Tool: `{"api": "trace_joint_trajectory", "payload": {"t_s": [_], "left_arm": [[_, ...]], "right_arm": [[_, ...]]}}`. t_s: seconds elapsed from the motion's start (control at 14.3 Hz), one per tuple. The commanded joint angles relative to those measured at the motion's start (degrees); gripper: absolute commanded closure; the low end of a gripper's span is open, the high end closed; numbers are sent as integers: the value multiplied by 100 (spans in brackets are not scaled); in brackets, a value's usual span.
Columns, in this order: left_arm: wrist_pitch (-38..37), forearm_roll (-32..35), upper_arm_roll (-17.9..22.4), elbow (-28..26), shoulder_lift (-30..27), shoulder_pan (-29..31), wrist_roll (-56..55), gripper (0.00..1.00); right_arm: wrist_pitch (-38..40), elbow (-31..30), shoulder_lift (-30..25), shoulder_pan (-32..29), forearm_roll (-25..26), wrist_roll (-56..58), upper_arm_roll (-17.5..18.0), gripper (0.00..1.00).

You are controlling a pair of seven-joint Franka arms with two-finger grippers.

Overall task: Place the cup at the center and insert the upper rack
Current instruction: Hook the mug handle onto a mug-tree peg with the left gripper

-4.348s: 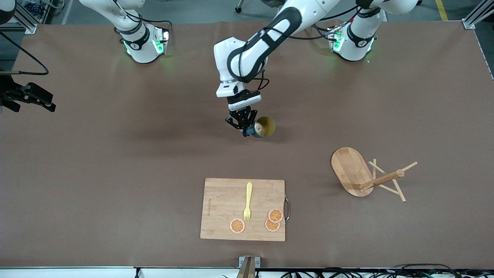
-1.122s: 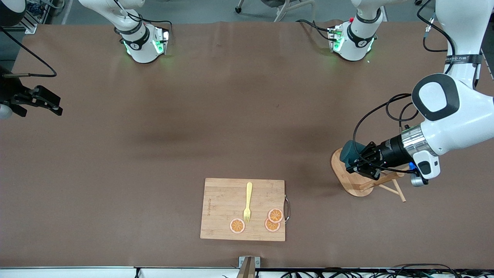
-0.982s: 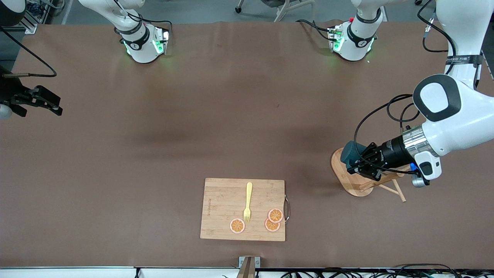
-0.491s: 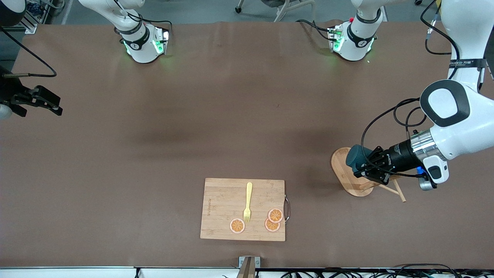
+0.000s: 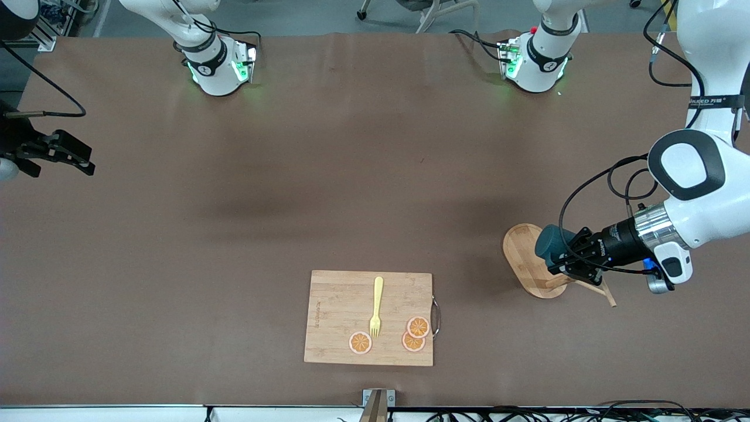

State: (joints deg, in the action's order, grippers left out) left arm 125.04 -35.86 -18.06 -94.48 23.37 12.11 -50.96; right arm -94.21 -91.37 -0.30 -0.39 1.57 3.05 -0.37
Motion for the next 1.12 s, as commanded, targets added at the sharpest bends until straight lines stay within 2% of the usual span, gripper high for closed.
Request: {"api": "trace_joint_trajectory", "payload": {"t_s": [0.0, 0.14, 0.21, 0.28, 0.35, 0.42, 0.49, 0.56, 0.84, 1.05], "left_arm": [[-32, -123, -22, 123, 63, 54, 121, 95], [-23, -123, -22, 131, 71, 54, 130, 86], [-23, -114, -22, 140, 71, 54, 130, 67], [-6, -106, -22, 140, 71, 54, 130, 44], [-5, -97, -22, 166, 63, 54, 130, 28], [-5, -88, -22, 236, 62, 54, 139, 22], [-5, -88, -22, 254, 62, 54, 130, 6], [-5, -88, -13, 263, 54, 54, 121, 0], [-5, 0, 4, 395, 10, 54, 86, 0], [-5, 560, 4, 641, -34, 54, 42, 0]], "right_arm": [[7, -30, -32, -14, 19, -15, 11, 0], [7, -30, -32, -5, 19, -15, 11, 0], [7, -30, -32, -5, 19, -15, 11, 0], [7, -30, -32, -5, 19, -15, 11, 0], [7, -30, -32, -5, 19, -15, 11, 0], [7, -30, -32, -5, 19, -15, 11, 0], [7, -30, -32, -5, 19, -15, 11, 0], [7, -30, -32, -5, 19, -15, 11, 0], [16, -30, -32, -5, 19, -15, 11, 0], [16, -30, -32, -14, 19, -15, 11, 0]]}}
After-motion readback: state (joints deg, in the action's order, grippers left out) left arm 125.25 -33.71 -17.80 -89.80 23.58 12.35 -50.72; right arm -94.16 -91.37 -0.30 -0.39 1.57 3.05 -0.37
